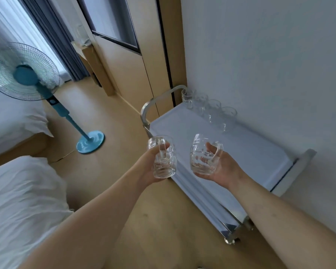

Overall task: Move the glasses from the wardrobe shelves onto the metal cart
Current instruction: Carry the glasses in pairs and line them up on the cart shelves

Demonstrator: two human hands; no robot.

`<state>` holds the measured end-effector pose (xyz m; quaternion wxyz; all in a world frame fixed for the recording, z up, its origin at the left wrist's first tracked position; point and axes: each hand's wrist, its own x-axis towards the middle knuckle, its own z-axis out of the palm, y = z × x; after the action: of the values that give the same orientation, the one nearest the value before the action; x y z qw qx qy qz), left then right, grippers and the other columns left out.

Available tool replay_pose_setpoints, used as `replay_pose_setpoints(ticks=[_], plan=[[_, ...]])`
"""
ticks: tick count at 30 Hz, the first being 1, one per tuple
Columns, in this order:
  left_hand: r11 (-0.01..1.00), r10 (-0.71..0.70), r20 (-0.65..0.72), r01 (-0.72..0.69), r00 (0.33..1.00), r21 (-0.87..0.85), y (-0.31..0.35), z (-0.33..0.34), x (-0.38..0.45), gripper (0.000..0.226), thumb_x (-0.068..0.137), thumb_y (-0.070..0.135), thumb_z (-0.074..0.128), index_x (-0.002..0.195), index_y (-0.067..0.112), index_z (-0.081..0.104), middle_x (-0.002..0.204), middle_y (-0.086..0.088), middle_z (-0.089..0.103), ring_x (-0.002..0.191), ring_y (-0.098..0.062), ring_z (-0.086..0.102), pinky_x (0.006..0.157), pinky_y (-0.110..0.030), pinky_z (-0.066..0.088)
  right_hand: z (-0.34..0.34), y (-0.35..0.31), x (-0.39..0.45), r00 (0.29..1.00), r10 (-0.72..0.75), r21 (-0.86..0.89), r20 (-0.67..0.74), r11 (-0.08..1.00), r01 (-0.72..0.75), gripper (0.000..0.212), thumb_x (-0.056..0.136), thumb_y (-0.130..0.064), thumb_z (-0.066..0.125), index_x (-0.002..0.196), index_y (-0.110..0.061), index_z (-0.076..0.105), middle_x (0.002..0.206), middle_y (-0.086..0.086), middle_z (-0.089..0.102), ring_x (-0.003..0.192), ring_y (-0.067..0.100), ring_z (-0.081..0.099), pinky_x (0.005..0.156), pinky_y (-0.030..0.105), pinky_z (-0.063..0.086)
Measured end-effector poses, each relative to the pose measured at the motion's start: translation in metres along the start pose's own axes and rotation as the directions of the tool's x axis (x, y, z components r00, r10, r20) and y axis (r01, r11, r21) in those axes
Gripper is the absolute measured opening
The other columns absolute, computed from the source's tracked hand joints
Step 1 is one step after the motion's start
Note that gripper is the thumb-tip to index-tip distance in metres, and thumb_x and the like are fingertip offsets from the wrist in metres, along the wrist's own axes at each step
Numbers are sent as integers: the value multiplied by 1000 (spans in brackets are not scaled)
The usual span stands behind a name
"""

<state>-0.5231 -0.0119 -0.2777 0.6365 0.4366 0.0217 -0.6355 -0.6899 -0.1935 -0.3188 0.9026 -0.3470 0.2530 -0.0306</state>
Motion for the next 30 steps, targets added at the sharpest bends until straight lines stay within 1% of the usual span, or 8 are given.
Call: replay_pose_setpoints(ticks=[3, 7, 11, 14, 16, 22, 26, 30], plan=[[987, 32, -151, -7, 988, 159, 12, -2, 33, 29, 83, 38, 78, 90, 14, 65, 78, -7, 68, 69, -22, 67, 71, -34, 57, -12, -7, 9, 998, 13, 30, -67, 999, -11, 45, 80, -46, 82, 107, -14, 67, 98, 9, 70, 88, 30, 70, 86, 48, 56], [973, -145, -29, 147, 989, 179, 33, 0, 72, 31, 80, 33, 84, 94, 12, 65, 80, -3, 61, 71, -19, 59, 73, -28, 44, -29, -13, 23, 974, -15, 111, -227, 993, 41, 67, 60, -41, 96, 114, -13, 70, 120, 12, 63, 109, 38, 66, 105, 60, 46], [939, -216, -54, 223, 975, 261, 46, -6, 109, 50, 75, 33, 88, 113, 7, 68, 92, -10, 67, 76, -25, 66, 74, -34, 55, -29, -13, 36, 949, -79, 198, -306, 969, 145, 47, 53, -33, 99, 91, -14, 78, 107, 9, 65, 100, 35, 66, 104, 57, 48], [919, -272, -45, 274, 961, 284, 60, -7, 138, 61, 68, 30, 92, 120, 11, 65, 96, -12, 69, 78, -28, 69, 74, -38, 57, -21, -12, 45, 917, -120, 199, -380, 958, 208, 72, 24, -38, 104, 87, -15, 77, 92, 5, 70, 85, 26, 70, 102, 54, 50], [903, -307, -14, 296, 952, 311, 72, -8, 157, 53, 69, 30, 91, 113, 13, 66, 92, -12, 70, 76, -29, 71, 72, -38, 57, -14, -12, 50, 900, -158, 192, -406, 948, 253, 70, 12, -39, 103, 74, -18, 79, 79, 1, 72, 70, 19, 71, 96, 48, 50], [847, -374, 13, 336, 927, 412, 97, -20, 200, 69, 63, 36, 96, 122, 17, 65, 99, -10, 70, 86, -29, 70, 85, -40, 55, 2, -2, 67, 833, -213, 250, -510, 890, 381, 33, 44, -33, 98, 67, -19, 80, 80, 3, 71, 60, 16, 71, 58, 30, 59], [818, -406, 15, 356, 914, 452, 102, -25, 218, 65, 67, 36, 93, 123, 15, 67, 101, -10, 69, 90, -29, 68, 94, -41, 54, -1, 16, 79, 799, -232, 189, -555, 900, 393, 62, 29, -36, 104, 80, -13, 78, 88, 9, 71, 76, 23, 70, 75, 36, 59], [750, -388, -52, 348, 920, 563, 96, -27, 235, 89, 53, 45, 98, 129, 13, 67, 109, -12, 62, 93, -29, 64, 87, -40, 55, -13, 21, 85, 781, -247, 113, -574, 920, 375, 47, 60, -31, 95, 93, -10, 67, 89, 10, 62, 77, 23, 61, 73, 35, 51]])
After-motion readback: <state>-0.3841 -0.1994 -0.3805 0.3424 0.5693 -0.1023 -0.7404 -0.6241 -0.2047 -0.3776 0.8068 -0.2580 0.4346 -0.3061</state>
